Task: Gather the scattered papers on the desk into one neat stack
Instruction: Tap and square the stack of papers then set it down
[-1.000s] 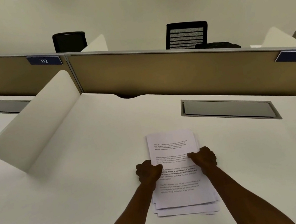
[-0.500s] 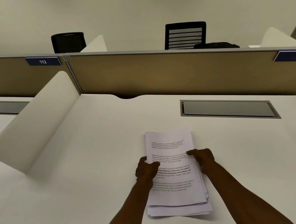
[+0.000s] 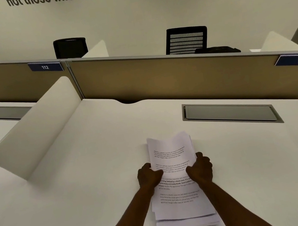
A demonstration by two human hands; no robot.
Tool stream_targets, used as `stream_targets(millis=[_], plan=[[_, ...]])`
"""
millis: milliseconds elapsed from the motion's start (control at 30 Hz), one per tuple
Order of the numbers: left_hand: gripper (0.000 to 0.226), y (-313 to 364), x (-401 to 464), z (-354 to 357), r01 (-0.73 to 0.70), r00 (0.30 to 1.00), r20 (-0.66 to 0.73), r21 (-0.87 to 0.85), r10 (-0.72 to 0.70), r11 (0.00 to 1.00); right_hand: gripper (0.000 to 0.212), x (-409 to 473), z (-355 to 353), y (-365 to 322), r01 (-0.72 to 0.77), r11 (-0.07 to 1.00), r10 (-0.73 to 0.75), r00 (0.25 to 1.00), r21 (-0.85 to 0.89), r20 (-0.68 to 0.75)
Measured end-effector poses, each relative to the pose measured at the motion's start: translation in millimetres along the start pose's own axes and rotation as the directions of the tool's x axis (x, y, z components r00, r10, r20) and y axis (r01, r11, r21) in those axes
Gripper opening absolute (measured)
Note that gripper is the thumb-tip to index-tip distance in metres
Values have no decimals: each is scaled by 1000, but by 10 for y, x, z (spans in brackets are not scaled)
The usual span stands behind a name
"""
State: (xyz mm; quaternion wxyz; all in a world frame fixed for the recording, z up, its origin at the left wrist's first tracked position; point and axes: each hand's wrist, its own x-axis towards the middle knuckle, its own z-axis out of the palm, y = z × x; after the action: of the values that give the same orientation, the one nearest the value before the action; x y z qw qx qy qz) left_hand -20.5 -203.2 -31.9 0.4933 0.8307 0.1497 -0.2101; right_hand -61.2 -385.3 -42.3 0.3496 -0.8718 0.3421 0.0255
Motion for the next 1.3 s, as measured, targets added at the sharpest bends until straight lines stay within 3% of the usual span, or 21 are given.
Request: stream_targets(millis=[133,300,433,567,633,700,800,867,967,1033,1100,1200,1300], plan=[[57,34,-24,80,-17,999,-28,115,20,993,59,13,-77,-63,-51,984,48,999,171,22],[60,-19,11,7,-30,1000,-3,-13,30,999,47,-8,-171,-142,-116,932,94,992,344,81],[55,-63,17,-42,-45,999,-25,-9,45,999,46,-118,-192,-241,23,942,-60,993,335,99],[49,-120,46,-80,-56,998,-17,-56,55,997,66,-258,-122,-291,222,923,-256,964,314,68],[46,-151,59,-108,-63,998,-12,-90,62,994,83,-296,-99,-297,189,899,-244,965,396,93],[45,-165,63,-144,-52,999,-9,-111,51,993,86,-297,-115,-307,113,870,-196,972,479,127],[46,-163,64,-272,-37,999,-32,-185,31,982,77,-273,-227,-360,66,779,-268,934,623,237],[56,-137,63,-432,-45,999,-1,-342,48,939,66,-248,-344,-393,11,639,-372,880,769,296],[63,-146,87,-681,-45,939,221,-682,264,730,50,-195,-466,-388,-118,465,-442,828,878,345],[57,-167,69,-794,-11,885,312,-726,345,687,43,-171,-483,-381,-104,506,-450,815,856,365],[50,-189,44,-832,-27,881,341,-658,329,753,40,-165,-452,-400,-27,617,-438,818,787,372],[45,-186,8,-829,-115,917,266,-537,297,836,40,-173,-379,-464,63,733,-392,852,677,346],[40,-92,-63,-891,-184,935,160,-549,318,816,42,-201,-383,-560,121,696,-427,862,707,272]])
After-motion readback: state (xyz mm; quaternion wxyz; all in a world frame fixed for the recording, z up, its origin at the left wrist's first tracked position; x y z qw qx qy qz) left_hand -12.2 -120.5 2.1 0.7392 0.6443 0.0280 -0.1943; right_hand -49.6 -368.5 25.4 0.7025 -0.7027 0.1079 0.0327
